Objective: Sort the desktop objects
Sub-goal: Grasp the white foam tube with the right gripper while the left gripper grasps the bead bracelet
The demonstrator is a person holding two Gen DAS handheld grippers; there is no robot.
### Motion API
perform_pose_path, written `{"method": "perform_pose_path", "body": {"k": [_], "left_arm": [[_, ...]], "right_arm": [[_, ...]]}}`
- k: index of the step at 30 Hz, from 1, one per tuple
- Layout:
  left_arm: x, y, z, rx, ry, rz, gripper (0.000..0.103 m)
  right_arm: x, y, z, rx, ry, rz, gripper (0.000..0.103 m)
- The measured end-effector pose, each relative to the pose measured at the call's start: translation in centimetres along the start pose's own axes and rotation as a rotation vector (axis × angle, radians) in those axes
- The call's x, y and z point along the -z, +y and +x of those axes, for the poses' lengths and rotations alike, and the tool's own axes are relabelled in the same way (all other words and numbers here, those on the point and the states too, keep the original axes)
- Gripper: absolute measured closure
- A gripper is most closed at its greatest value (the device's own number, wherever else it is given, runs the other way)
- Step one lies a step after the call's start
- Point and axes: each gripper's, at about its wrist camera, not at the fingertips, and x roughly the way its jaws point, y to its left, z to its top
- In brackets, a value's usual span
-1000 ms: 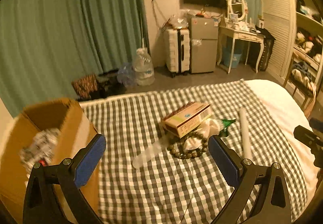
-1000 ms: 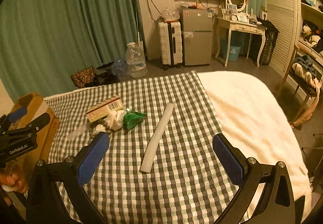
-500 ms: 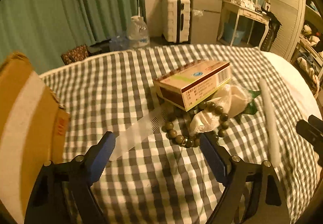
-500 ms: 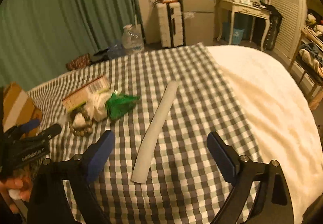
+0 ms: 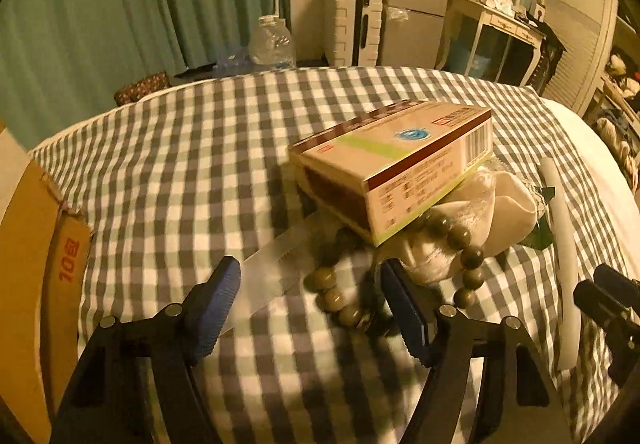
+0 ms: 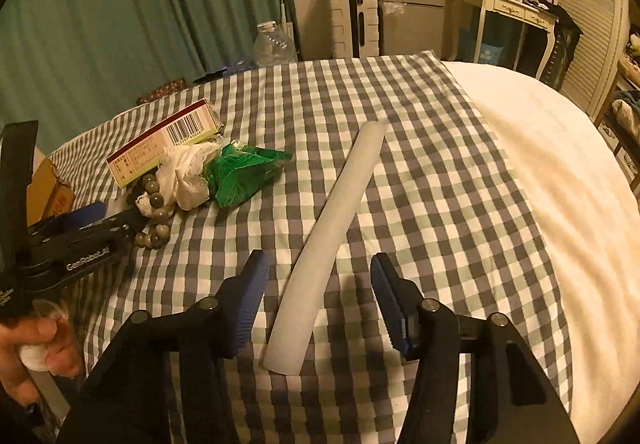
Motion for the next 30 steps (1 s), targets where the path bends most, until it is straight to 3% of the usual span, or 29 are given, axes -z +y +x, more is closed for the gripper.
{"method": "perform_pose_path", "body": {"k": [2,4,5,7,11,12,13,14,16,24,30], "left_arm": [[0.0,-0.5,0.0,0.001,-0.009,0.016,0.035],[0.3,-1.3,-0.3,0.022,-0.021,0.063,0.057],[0.2,-1.5,-0.3,0.034,-0.021,0.074,0.075],[0.6,-1.5,-0.1,0.097,0.022,0.063,0.092],[1.0,-0.3,-0.7,0.158,0.019,0.034,0.092],[1.1,-0.1,-0.9,0.162,0.020,0.031,0.092],[1.2,0.1,-1.2,0.160,0.021,0.031,0.092],[1.2,0.2,-1.4,0.154,0.021,0.036,0.093],[1.3,0.0,-1.9,0.145,0.016,0.052,0.093],[0.4,-0.1,-4.7,0.126,-0.029,0.083,0.092],[-0.9,-0.2,-7.5,0.124,-0.076,0.085,0.092]], "right_arm": [[0.2,0.1,0.2,0.000,0.009,-0.003,0.049],[0.5,0.3,0.8,-0.001,0.033,-0.013,0.049],[0.7,0.3,1.3,-0.010,0.044,-0.010,0.049],[0.9,0.3,1.6,-0.016,0.052,0.003,0.049],[1.7,0.6,2.1,0.005,0.040,-0.028,0.051],[1.8,0.8,2.0,0.019,0.036,-0.035,0.056],[1.8,0.9,1.9,0.028,0.036,-0.040,0.071],[1.8,0.8,1.8,0.020,0.035,-0.034,0.080],[1.5,0.5,1.7,0.005,0.039,-0.006,0.085],[1.3,-0.6,1.1,-0.020,0.030,0.034,0.093],[1.3,-0.3,-1.3,-0.005,-0.064,0.010,0.094]]}}
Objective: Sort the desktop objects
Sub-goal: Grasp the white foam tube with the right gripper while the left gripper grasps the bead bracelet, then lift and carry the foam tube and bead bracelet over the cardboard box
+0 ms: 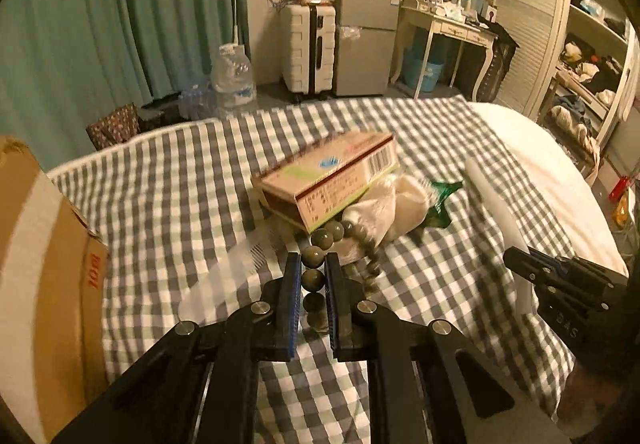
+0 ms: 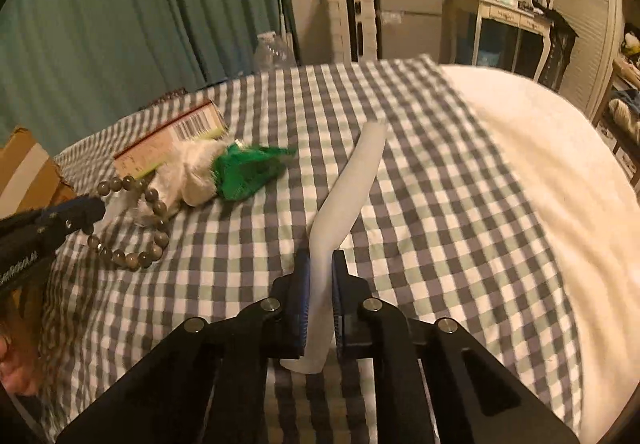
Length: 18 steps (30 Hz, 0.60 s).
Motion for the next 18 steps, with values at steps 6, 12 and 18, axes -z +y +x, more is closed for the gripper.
{"method": "perform_pose_path", "body": {"k": [6,12,18], "left_arm": [[-0.1,-0.2,-3.3,-0.011,-0.048,-0.004,0.092],[0.1,0.0,-7.0,-0.026,-0.088,-0.027,0.092],[1.0,-0.6,-10.4,-0.041,-0.122,-0.032,0.092]], "right_arm": [[0.2,-0.1,-3.9,0.002,-0.068,-0.021,0.094],[-0.2,0.9,-7.6,0.007,-0.120,-0.078,0.094],[0.9,1.6,-11.9,0.008,-0.159,-0.080,0.094]]}}
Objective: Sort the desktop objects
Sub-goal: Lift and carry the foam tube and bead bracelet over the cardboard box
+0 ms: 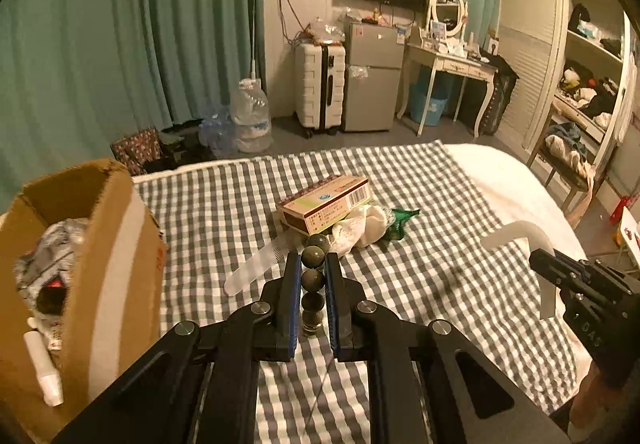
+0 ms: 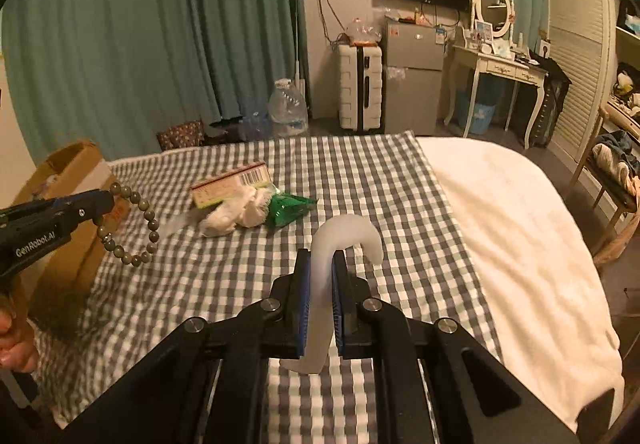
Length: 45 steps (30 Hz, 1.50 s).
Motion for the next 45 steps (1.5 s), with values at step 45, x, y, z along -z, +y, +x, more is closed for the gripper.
{"method": "perform_pose_path", "body": {"k": [45], "left_arm": [[-0.9,6.3,-21.5,-0.113,-0.294,-0.023,0.092]], "right_arm": [[-5.4,11.4,-20.3,-0.048,-0.284,-0.103,0.094]]}}
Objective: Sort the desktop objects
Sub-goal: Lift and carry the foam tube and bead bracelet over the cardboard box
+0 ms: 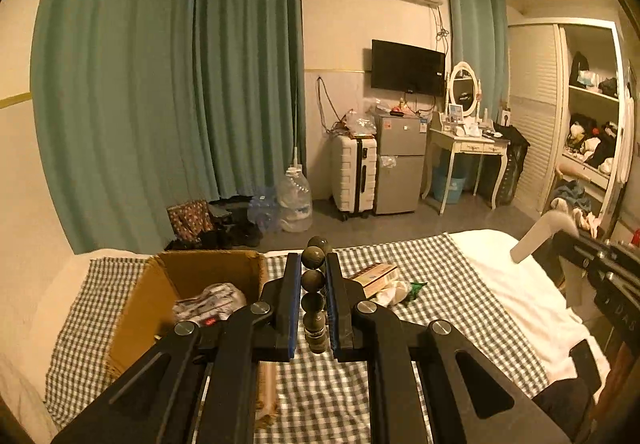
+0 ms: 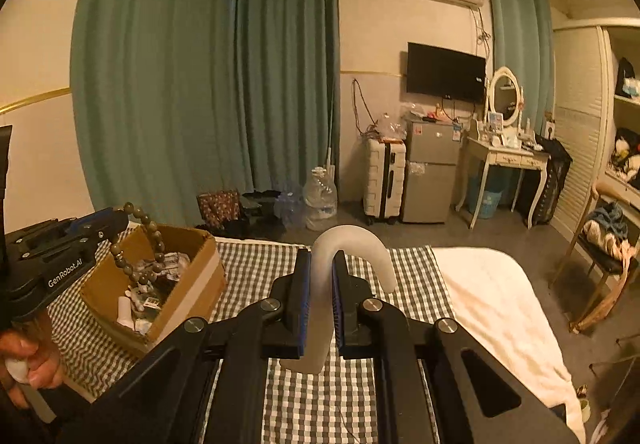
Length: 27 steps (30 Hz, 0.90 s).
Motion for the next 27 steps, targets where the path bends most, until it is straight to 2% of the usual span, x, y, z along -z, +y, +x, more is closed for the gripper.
{"method": "perform_pose_path", "body": {"k": [4,16,23,27], "left_arm": [[0.2,1.7,-0.4,-0.028,-0.004,0.026,0.092],[0.1,8.3,0.5,-0.092,0.033,-0.091,0.092],[0.3,11.2,1.0,-0.145,0.031,-0.113,0.092],[0.9,12.6,1.6,-0.151,0.043,-0.119,0.092]], "right_arm": [[-0.5,1.2,-0.4,-0.007,-0.019,-0.006,0.094],[-2.0,6.0,0.9,-0.076,-0.026,-0.047,0.094],[-2.8,8.9,2.8,-0.125,-0.025,-0.069,0.094],[-3.1,9.9,3.8,-0.150,-0.020,-0.072,0.094]]}}
